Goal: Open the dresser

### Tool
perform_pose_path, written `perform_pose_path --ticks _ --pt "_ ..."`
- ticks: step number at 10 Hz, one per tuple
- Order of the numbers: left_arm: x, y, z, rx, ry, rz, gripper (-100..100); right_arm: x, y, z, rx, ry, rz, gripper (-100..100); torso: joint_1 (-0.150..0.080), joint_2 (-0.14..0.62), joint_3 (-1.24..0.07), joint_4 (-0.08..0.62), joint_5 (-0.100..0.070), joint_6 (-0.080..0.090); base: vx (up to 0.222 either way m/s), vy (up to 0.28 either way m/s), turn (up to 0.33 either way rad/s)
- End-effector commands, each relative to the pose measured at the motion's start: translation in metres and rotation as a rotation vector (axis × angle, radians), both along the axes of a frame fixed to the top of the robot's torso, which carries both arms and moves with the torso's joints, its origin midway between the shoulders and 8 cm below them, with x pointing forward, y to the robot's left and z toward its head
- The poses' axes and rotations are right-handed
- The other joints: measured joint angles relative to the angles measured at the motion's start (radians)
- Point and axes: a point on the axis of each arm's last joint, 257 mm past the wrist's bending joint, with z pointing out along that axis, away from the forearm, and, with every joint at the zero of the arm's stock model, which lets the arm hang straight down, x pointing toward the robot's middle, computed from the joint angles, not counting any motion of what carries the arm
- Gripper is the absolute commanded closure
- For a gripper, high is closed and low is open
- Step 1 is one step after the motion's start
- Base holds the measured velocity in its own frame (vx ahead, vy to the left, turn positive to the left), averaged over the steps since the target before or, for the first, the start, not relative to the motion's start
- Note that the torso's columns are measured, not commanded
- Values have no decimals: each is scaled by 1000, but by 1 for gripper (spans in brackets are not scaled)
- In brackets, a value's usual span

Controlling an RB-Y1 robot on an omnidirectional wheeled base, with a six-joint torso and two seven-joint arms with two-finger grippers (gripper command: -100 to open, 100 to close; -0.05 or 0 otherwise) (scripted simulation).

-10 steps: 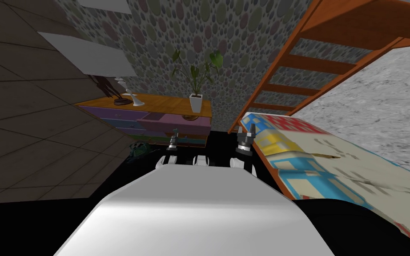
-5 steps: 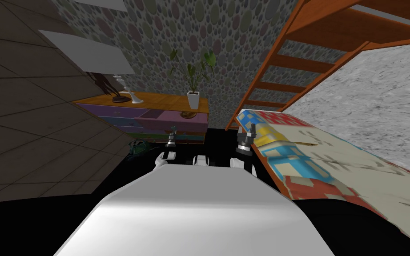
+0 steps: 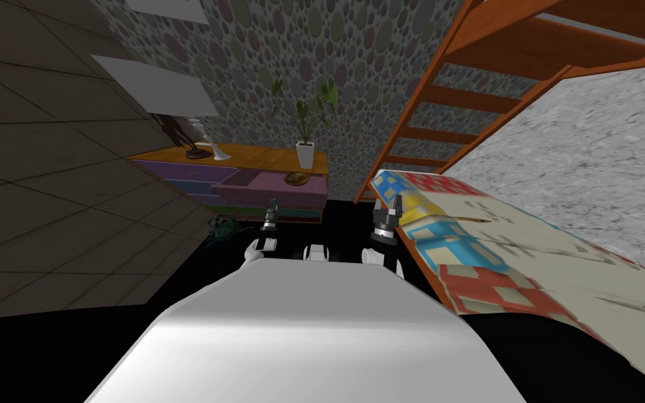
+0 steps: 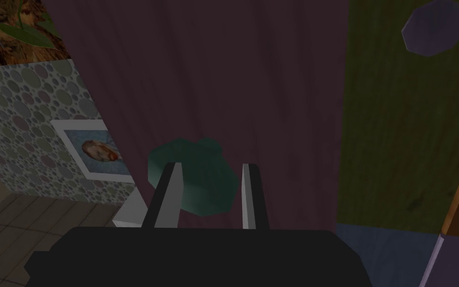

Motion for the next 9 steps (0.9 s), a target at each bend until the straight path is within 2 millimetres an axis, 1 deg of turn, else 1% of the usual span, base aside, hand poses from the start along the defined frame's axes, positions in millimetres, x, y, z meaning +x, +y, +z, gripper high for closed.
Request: perform_pose_path --ticks 1,3,4,5,9 --pt "-1 0 0 0 -1 -3 100 0 0 0 0 0 0 0 0 -2 -1 1 -1 -1 -76 -11 3" --pt "-3 1 2 1 -6 -9 100 0 0 0 0 0 0 0 -2 -5 -4 -2 0 1 -150 -30 33" --pt "3 7 8 -2 3 -32 -100 0 0 0 0 0 0 0 -1 -3 -2 -2 0 2 -58 -74 171" --pt "6 10 13 -3 3 -45 -100 0 0 0 0 0 0 0 -3 -10 -5 -4 1 2 29 -99 236" --pt "16 20 34 -5 3 -97 -100 0 0 0 0 0 0 0 2 -11 -6 -5 3 4 43 -98 119"
